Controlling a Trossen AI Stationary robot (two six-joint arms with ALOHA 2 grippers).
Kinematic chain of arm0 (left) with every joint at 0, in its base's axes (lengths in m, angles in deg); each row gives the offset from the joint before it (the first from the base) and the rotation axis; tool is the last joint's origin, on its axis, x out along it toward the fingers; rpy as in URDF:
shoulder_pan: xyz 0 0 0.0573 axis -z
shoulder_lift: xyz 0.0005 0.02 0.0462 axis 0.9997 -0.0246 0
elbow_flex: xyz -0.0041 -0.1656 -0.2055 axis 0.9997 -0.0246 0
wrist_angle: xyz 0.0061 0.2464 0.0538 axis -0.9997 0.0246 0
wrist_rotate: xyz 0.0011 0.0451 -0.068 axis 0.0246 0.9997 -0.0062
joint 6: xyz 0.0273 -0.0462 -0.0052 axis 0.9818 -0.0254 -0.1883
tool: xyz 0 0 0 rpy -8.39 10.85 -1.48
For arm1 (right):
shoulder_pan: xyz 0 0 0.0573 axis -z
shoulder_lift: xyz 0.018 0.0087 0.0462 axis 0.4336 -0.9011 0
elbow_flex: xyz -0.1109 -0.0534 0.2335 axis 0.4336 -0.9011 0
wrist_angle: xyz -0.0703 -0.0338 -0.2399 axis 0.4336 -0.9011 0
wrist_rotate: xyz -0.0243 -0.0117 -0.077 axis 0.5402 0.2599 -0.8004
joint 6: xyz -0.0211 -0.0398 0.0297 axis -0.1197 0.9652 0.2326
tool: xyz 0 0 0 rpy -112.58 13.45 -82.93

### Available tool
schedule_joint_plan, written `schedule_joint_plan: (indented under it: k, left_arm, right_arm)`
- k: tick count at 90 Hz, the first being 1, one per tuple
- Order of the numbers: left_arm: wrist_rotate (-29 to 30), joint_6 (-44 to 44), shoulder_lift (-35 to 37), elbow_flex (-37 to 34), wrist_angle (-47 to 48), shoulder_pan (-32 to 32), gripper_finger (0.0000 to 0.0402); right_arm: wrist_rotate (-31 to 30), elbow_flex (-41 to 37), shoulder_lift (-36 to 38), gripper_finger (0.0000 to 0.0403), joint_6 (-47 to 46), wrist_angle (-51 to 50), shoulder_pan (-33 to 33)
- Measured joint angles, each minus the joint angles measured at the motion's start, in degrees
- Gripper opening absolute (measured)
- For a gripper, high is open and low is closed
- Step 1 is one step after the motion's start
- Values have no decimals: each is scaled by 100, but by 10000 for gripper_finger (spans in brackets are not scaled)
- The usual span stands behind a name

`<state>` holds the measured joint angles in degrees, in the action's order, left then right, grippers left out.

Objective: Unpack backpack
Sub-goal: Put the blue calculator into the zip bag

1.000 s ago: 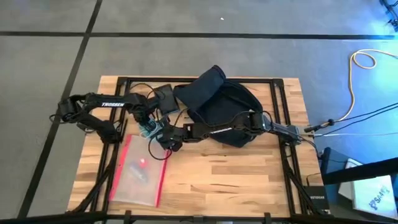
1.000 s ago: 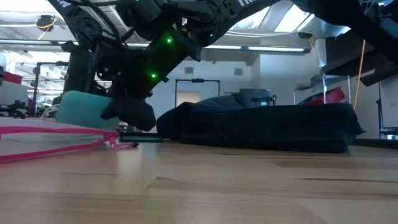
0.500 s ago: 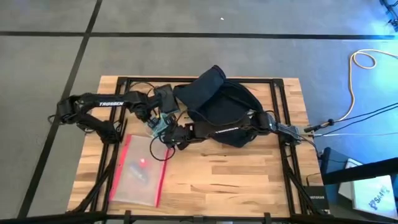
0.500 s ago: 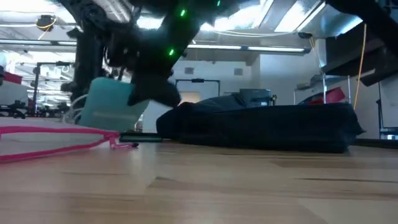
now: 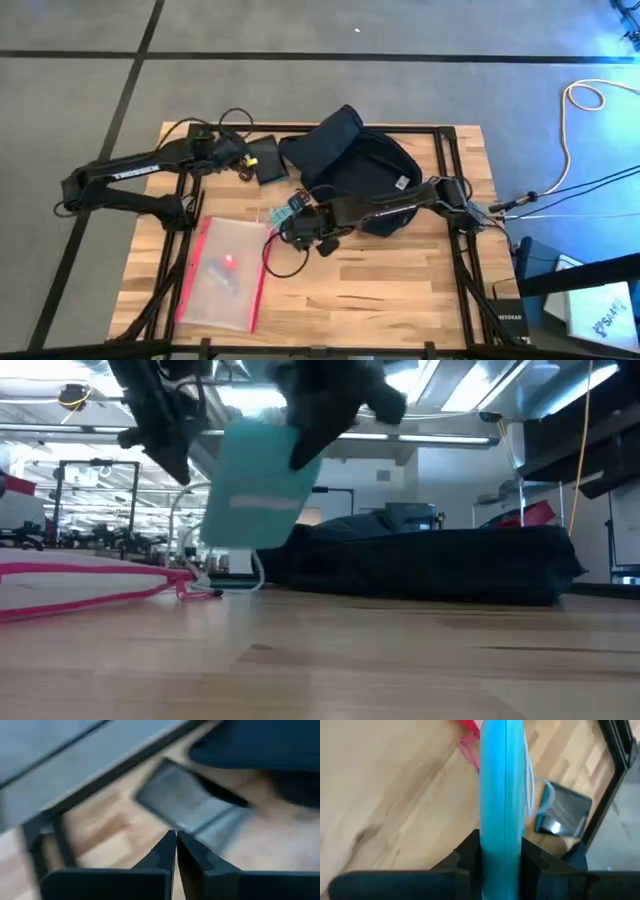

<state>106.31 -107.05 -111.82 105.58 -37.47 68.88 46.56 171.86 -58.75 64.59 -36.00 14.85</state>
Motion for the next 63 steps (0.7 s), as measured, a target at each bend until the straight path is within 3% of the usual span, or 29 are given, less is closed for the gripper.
schedule_joint_plan:
  k: [18, 30, 38, 48, 63]
  left_arm:
    - [-837, -450, -27, -7, -55, 1512, 0]
    - [-747, -707, -292, -7, -367, 2767, 0]
    - [-348, -889, -458, -8, -548, 3511, 0]
    - [571, -1650, -510, -9, -524, 4327, 0]
    - [861, -2269, -811, -9, -915, 5442, 0]
  right_arm:
    - [-768, 0, 426, 64, 134, 187, 56]
    - [-1768, 0, 467, 64, 136, 748, 154]
    - [-2029, 0, 467, 64, 49, 705, 172]
    - [-1707, -2, 467, 64, -319, 75, 153]
    - [-324, -13, 467, 64, -1113, -1023, 22]
